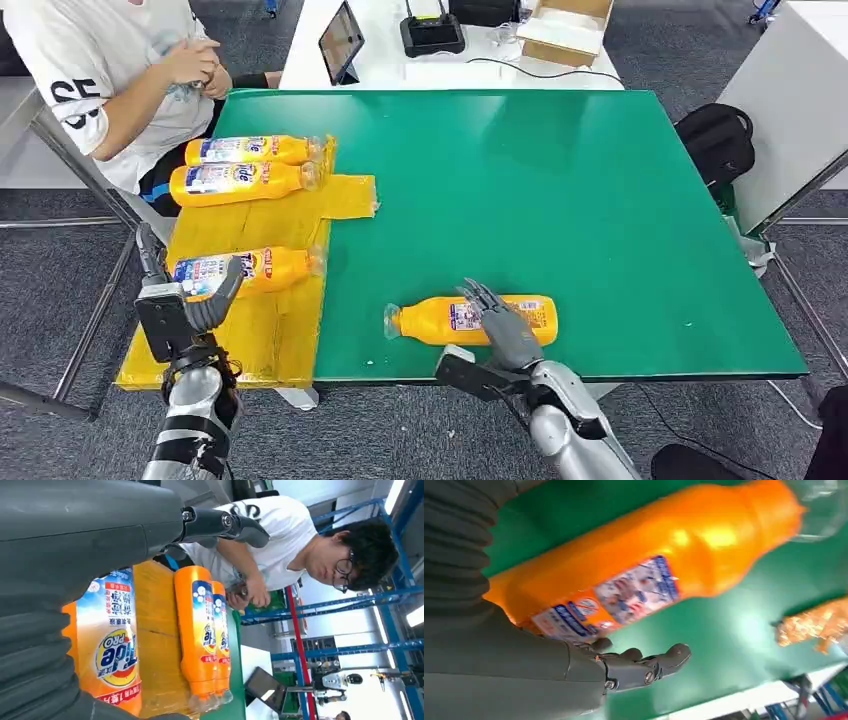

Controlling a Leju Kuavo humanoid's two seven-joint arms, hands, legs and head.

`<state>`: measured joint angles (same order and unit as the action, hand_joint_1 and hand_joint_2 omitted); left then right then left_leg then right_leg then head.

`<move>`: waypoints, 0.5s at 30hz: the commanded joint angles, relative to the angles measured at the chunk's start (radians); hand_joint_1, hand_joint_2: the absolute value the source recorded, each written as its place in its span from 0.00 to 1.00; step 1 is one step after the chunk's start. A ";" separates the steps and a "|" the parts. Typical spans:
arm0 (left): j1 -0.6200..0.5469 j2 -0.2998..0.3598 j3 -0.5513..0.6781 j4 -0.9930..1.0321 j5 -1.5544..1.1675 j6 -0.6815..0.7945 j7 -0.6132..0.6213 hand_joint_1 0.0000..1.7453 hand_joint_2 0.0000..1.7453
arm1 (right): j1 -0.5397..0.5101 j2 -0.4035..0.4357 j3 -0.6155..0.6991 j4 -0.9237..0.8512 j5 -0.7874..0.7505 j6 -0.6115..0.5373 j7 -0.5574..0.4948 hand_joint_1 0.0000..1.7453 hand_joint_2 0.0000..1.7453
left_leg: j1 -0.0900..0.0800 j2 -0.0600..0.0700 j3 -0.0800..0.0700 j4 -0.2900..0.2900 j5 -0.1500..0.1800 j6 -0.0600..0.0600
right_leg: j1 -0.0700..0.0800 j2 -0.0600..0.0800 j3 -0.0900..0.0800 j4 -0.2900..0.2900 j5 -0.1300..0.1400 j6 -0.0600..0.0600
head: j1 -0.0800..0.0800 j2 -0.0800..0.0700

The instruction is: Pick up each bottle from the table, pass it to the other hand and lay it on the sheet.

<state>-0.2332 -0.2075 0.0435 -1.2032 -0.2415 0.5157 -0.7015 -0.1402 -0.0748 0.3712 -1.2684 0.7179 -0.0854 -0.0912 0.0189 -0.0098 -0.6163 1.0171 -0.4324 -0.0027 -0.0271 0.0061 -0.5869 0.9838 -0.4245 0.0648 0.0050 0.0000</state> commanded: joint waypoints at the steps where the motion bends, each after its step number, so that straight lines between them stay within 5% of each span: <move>1: -0.015 0.002 -0.025 0.042 -0.026 -0.010 0.003 0.00 1.00 | -0.013 -0.057 -0.001 0.037 -0.002 0.023 0.010 0.00 1.00 | 0.000 0.000 0.003 -0.001 -0.001 0.001 | 0.001 -0.001 0.003 -0.001 -0.001 -0.002 | 0.000 0.000; 15: -0.052 -0.017 -0.036 0.129 -0.014 -0.062 0.008 0.00 1.00 | -0.140 -0.058 0.022 0.213 0.030 0.037 0.019 0.00 1.00 | 0.000 0.001 0.004 -0.001 -0.001 0.001 | 0.001 -0.001 0.005 -0.001 0.000 -0.003 | 0.000 0.000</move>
<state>-0.2318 -0.2194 0.0183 -1.1726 -0.2636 0.4593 -0.7000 -0.1866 -0.1305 0.3731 -1.2306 0.7450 -0.0610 -0.0835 0.0188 -0.0097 -0.6160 1.0171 -0.4323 -0.0027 -0.0273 0.0061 -0.5864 0.9837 -0.4243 0.0650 0.0050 0.0000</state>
